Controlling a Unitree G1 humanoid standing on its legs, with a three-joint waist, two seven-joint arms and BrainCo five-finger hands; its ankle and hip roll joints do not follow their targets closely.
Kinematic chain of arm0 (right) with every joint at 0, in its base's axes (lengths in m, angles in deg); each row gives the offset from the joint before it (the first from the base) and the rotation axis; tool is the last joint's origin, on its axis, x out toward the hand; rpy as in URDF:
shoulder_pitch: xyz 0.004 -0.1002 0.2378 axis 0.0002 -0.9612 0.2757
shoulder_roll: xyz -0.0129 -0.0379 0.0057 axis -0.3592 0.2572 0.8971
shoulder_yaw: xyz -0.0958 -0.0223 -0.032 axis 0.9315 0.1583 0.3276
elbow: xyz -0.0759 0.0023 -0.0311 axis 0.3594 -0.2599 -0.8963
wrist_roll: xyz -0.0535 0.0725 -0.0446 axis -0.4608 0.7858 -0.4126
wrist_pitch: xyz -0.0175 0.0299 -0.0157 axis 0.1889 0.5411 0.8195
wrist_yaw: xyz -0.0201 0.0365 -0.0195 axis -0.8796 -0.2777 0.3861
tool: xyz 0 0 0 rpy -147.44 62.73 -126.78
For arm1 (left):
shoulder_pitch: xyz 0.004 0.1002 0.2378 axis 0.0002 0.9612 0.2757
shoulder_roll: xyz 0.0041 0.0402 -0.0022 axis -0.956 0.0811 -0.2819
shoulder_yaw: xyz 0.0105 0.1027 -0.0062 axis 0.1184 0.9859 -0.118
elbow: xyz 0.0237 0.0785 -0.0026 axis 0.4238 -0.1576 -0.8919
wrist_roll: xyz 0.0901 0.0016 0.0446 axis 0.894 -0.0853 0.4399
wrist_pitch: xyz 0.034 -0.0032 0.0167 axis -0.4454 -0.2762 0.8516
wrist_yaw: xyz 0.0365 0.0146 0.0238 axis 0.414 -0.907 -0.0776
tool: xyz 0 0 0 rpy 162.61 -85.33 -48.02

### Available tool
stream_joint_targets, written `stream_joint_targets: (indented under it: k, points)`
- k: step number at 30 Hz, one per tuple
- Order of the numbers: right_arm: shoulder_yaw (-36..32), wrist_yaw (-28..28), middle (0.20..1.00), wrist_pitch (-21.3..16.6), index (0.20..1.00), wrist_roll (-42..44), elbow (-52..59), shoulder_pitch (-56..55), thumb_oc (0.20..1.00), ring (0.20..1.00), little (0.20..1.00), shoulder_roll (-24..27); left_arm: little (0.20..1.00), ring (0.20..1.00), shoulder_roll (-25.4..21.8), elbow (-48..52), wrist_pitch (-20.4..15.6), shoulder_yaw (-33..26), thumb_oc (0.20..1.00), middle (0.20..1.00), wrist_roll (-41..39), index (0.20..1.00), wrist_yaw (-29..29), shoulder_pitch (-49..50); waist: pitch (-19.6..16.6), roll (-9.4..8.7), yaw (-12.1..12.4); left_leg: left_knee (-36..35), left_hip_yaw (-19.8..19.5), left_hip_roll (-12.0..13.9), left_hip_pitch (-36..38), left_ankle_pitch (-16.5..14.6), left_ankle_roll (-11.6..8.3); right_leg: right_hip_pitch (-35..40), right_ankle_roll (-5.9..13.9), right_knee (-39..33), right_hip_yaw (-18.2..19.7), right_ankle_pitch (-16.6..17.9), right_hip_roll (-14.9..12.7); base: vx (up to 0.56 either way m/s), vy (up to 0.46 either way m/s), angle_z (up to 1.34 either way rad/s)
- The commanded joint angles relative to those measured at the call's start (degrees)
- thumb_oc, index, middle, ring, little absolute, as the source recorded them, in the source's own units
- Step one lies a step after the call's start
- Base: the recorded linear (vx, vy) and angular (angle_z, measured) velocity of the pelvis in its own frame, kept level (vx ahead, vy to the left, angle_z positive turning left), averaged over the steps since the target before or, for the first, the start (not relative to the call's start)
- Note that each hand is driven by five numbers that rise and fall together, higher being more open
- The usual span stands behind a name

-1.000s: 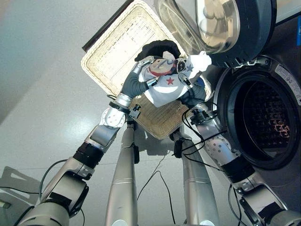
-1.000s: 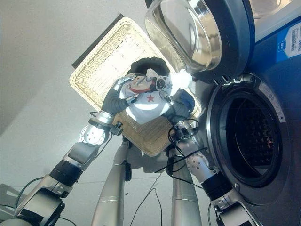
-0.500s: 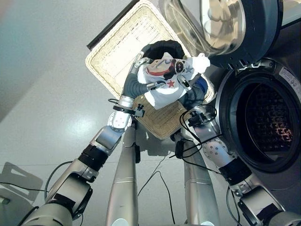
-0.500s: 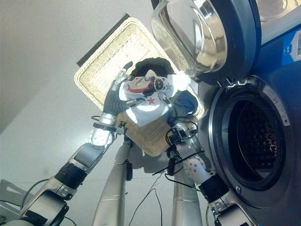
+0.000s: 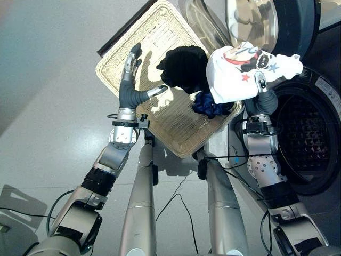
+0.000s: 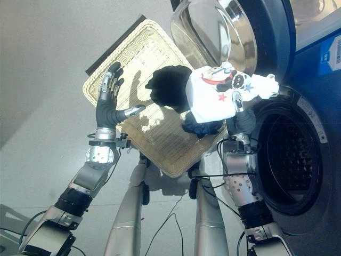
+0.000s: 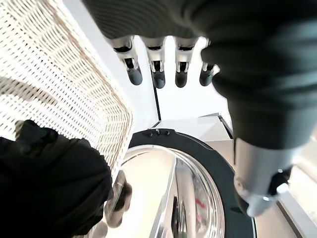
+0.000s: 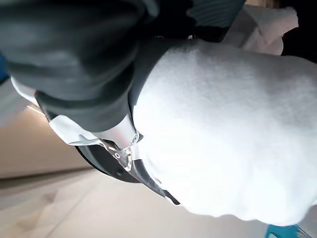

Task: Put the clothes into the washing machine.

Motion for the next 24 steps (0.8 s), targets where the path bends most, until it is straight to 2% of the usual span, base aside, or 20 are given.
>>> stream_joint_targets:
  k: [1, 6, 11, 14, 17, 19, 20, 24]
  points:
    - [-1.3, -1.5, 0.2, -3.4, 0.2, -2.3, 5.6, 1.2, 0.2, 0.2, 0.2, 0.6, 1.0, 1.0, 0.4, 2.5, -4.8, -1.4, 1.0, 1.0, 1.6, 1.0, 2.7, -2.0, -0.7, -0.11, -0.6, 5.9, 1.2, -4.0, 0.4, -8.4, 0.67, 3.7, 7.19, -17.2, -2.8, 14.8, 1.5, 0.0, 0.0, 0.0]
    - [-1.4, -1.8, 0.2, -2.1, 0.2, -2.2, 5.6, 1.0, 0.2, 0.2, 0.2, 0.2, 1.0, 1.0, 0.3, 2.3, -4.5, -1.8, 1.0, 1.0, 2.8, 1.0, 4.6, -1.9, -0.7, -0.15, -0.7, 6.1, 1.1, -4.0, 0.2, -8.5, 0.58, 3.6, 7.28, -17.1, -2.7, 14.8, 1.5, 0.0, 0.0, 0.0]
    - [-0.9, 0.4, 0.2, 2.2, 0.2, -1.2, 2.6, 1.5, 0.2, 0.2, 0.2, 0.4, 1.0, 1.0, 0.2, 0.4, -4.8, -1.8, 1.0, 1.0, 6.2, 1.0, 7.3, -2.7, -0.7, -0.02, -0.7, 5.9, 1.3, -3.9, 0.3, -8.4, 0.29, 3.6, 7.33, -17.2, -2.7, 14.8, 1.4, 0.0, 0.0, 0.0]
    - [-0.2, 2.9, 0.2, 5.4, 0.2, 0.7, -4.4, 0.8, 0.2, 0.2, 0.2, 1.7, 1.0, 1.0, -1.1, -3.2, -5.0, -1.2, 1.0, 1.0, 11.9, 1.0, 12.4, -3.9, -0.7, 0.11, -1.0, 5.8, 1.7, -3.8, 0.5, -8.2, 0.09, 3.5, 7.19, -17.1, -2.4, 14.9, 1.7, 0.0, 0.054, 0.0]
    - [-0.1, 2.1, 0.2, 5.1, 0.2, 5.1, -15.6, 0.3, 0.2, 0.2, 0.2, 3.9, 1.0, 1.0, -3.0, -7.9, -4.4, -0.3, 1.0, 1.0, 15.8, 1.0, 17.1, -6.1, -0.7, 0.28, -1.3, 5.8, 2.3, -3.5, 0.5, -8.1, -0.14, 3.3, 7.05, -16.9, -2.0, 14.9, 2.0, 0.0, 0.064, -0.04]
    - [-0.2, 1.3, 0.2, 5.1, 0.2, 7.4, -18.6, 0.4, 0.2, 0.2, 0.2, 4.6, 1.0, 1.0, -3.6, -9.6, -4.6, 0.1, 1.0, 1.0, 15.6, 1.0, 18.0, -6.8, -0.7, 0.29, -1.4, 5.8, 2.5, -3.4, 0.4, -8.1, -0.2, 3.3, 7.0, -16.9, -1.9, 14.9, 2.1, 0.0, 0.031, -0.05]
    - [-0.4, -0.7, 0.2, 5.0, 0.2, 10.4, -24.6, 0.7, 0.2, 0.2, 0.2, 5.6, 1.0, 1.0, -4.3, -12.6, -4.3, 0.9, 1.0, 1.0, 15.8, 1.0, 19.0, -8.4, -0.7, 0.31, -1.6, 5.9, 2.7, -3.3, 0.3, -8.1, -0.33, 3.2, 7.03, -17.1, -1.7, 15.0, 2.2, 0.0, 0.016, -0.05]
    - [-0.5, -2.0, 0.2, 4.8, 0.2, 13.5, -34.7, 2.3, 0.2, 0.2, 0.2, 7.3, 1.0, 1.0, -5.3, -17.7, -3.5, 2.6, 1.0, 1.0, 15.0, 1.0, 20.6, -11.6, -0.7, 0.36, -1.8, 5.9, 2.9, -3.1, -0.2, -8.0, -0.4, 2.8, 7.01, -17.3, -1.5, 15.3, 2.5, 0.0, 0.001, -0.09]
